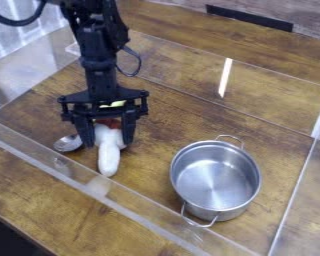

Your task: Put the mushroom in the silver pot

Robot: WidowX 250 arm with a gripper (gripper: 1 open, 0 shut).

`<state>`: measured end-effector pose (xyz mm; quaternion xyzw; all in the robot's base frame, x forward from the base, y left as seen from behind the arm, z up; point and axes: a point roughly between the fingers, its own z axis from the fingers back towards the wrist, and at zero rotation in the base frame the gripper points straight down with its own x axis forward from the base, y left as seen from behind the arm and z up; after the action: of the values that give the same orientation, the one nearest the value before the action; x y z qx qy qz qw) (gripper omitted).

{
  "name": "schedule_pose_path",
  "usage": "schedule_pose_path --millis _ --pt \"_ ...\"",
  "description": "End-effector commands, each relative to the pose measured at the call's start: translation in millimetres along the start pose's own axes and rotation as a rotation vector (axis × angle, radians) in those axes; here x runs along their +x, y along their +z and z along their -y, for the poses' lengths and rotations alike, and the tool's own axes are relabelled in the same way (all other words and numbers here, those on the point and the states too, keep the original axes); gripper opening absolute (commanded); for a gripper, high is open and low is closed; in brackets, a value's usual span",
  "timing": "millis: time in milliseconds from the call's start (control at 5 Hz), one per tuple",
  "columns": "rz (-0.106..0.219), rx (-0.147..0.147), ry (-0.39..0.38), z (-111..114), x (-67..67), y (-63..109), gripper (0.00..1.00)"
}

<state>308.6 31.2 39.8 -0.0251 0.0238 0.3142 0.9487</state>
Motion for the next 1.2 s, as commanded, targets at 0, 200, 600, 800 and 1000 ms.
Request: schedule_pose_path --millis 0,200,600,800,1000 --pt "0.051 -0.025 0.044 -11 27.4 8.6 1.00" --pt "0.053 -0.033 0.065 -18 43.0 5.4 1.00" --pt "0.045 -0.036 0.089 11 37.4 3.3 0.00" --pt "0.034 -0.039 0.071 16 32.7 2.5 0.00" --pt "0.021 -0.043 0.069 19 29.2 1.5 1.00"
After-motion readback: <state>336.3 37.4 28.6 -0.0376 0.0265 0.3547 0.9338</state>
